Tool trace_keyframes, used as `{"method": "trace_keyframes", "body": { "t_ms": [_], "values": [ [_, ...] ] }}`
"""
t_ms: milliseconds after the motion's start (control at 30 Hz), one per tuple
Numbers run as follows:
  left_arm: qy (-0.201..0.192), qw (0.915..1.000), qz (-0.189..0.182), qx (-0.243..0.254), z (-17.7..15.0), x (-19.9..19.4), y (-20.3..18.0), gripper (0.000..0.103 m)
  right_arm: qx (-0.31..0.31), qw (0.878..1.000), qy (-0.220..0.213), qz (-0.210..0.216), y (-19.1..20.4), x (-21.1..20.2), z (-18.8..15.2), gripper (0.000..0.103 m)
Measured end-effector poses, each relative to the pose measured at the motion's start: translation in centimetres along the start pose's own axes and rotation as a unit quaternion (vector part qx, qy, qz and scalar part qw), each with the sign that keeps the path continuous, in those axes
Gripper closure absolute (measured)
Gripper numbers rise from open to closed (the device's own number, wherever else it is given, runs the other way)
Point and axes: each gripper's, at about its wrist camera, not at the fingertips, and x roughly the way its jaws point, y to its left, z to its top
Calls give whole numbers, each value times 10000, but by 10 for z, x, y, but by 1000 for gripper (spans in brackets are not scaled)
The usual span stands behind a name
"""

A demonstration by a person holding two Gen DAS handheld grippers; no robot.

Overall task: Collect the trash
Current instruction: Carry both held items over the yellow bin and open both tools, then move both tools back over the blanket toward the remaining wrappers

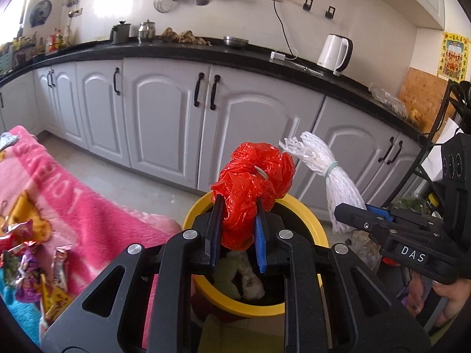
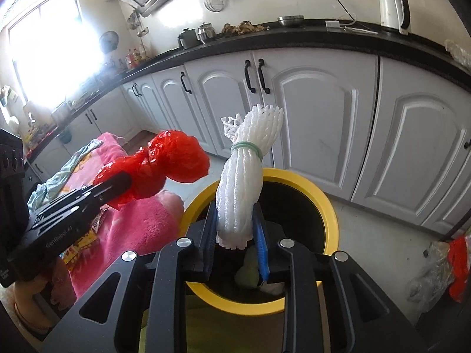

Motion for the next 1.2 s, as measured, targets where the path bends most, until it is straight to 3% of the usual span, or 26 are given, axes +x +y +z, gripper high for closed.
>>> {"method": "trace_keyframes", "body": {
  "t_ms": [67, 200, 600, 1000, 1200],
  "values": [
    [51, 10000, 1, -4, 0, 7, -1, 87, 89, 9999, 49, -24, -5, 4, -2, 69],
    [106, 9999, 33, -38, -3, 13, 0, 71, 224, 9996, 89, -119, -13, 9, -2, 58],
    [8, 9995, 113, -303, -3, 5, 16, 46, 280, 9994, -79, -171, -16, 3, 1, 51],
    [-395, 9970, 387, -541, 1, -32, 37, 11, 7, 9988, -421, -239, 3, -12, 5, 32],
    [-558, 9945, 560, -680, 2, -53, 51, 11, -182, 9973, -672, -230, 19, -23, 7, 24]
  ]
}}
